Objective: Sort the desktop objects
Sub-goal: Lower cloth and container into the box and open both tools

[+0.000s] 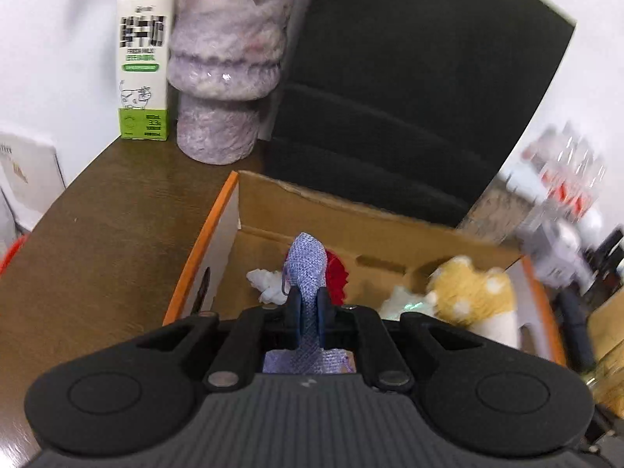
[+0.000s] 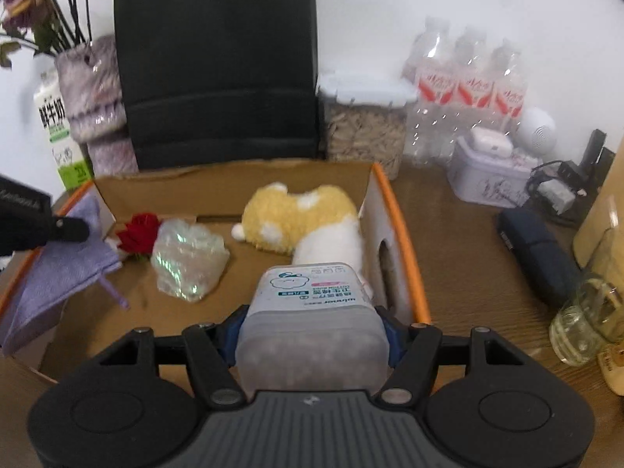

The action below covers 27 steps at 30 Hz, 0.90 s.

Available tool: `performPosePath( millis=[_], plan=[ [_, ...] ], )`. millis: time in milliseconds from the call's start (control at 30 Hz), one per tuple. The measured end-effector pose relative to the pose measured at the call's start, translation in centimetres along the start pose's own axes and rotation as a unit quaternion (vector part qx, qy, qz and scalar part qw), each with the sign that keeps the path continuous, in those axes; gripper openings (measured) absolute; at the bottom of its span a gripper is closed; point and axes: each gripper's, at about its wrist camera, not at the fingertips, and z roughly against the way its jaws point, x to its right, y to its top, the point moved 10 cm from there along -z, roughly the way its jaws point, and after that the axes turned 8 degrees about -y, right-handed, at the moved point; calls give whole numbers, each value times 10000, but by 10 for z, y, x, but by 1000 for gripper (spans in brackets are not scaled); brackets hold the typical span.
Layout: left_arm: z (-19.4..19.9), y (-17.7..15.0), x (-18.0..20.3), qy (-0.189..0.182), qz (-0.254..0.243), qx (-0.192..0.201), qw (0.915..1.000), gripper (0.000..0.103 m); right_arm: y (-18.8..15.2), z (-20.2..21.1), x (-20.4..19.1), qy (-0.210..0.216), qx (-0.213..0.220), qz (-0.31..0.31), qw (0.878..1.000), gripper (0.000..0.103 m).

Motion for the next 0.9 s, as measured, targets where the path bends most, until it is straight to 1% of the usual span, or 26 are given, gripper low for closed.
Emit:
performPosePath(
  millis=[67, 100, 133, 167, 200, 267, 300, 333, 367, 467, 500, 567, 633, 667, 767, 900],
  plan=[
    [-2, -5, -10, 214, 39, -15, 9998, 14, -4, -7, -1, -84, -50, 79, 9999, 66],
    [-2, -7, -15, 246, 33, 24, 9997, 19, -3, -5, -1, -138, 25, 141, 9998, 70],
    [-2, -8, -19, 294, 14, 53, 9996, 33, -1, -3, 1, -173, 120, 196, 9996, 74],
    [-1, -9, -24, 348, 1, 57, 9994, 43, 1, 1, 1, -135, 180, 236, 9995, 78],
    [1, -11, -28, 340, 19, 46, 9994, 43, 3, 3, 3, -128, 184, 220, 9995, 83],
    [7, -11, -27, 134, -3, -83, 9999, 43, 11, 12, 7, -39, 201, 52, 9998, 83],
    [13, -9, -26, 60, 9, -84, 9999, 44, 16, 17, 9, 36, 212, -42, 9998, 83],
    [21, -5, -25, 18, 5, -35, 10000, 46, 20, 23, 10, 126, 230, -119, 9996, 83],
    [30, 0, -22, 2, -43, 26, 10000, 52, 25, 29, 10, 225, 250, -175, 9993, 83],
    [56, 10, -13, -5, -236, 173, 9996, 63, 36, 48, 9, 375, 260, -242, 9987, 83],
    [65, 11, -10, -9, -287, 181, 9994, 64, 39, 58, 9, 447, 289, -261, 9982, 84],
    [80, 10, -5, -47, -367, 178, 9992, 73, 42, 73, 11, 537, 349, -295, 9975, 86],
    [97, 4, -2, -68, -419, 182, 9989, 80, 41, 89, 13, 599, 434, -309, 9968, 88],
    [105, 1, -1, -73, -448, 199, 9988, 80, 39, 98, 14, 645, 475, -288, 9964, 88],
    [133, -9, -5, 12, -664, 258, 9975, 81, 31, 115, 26, 614, 492, -335, 9963, 88],
    [171, -24, -16, 278, -1038, 445, 9932, 86, 18, 135, 52, 561, 503, -575, 9955, 89]
  ],
)
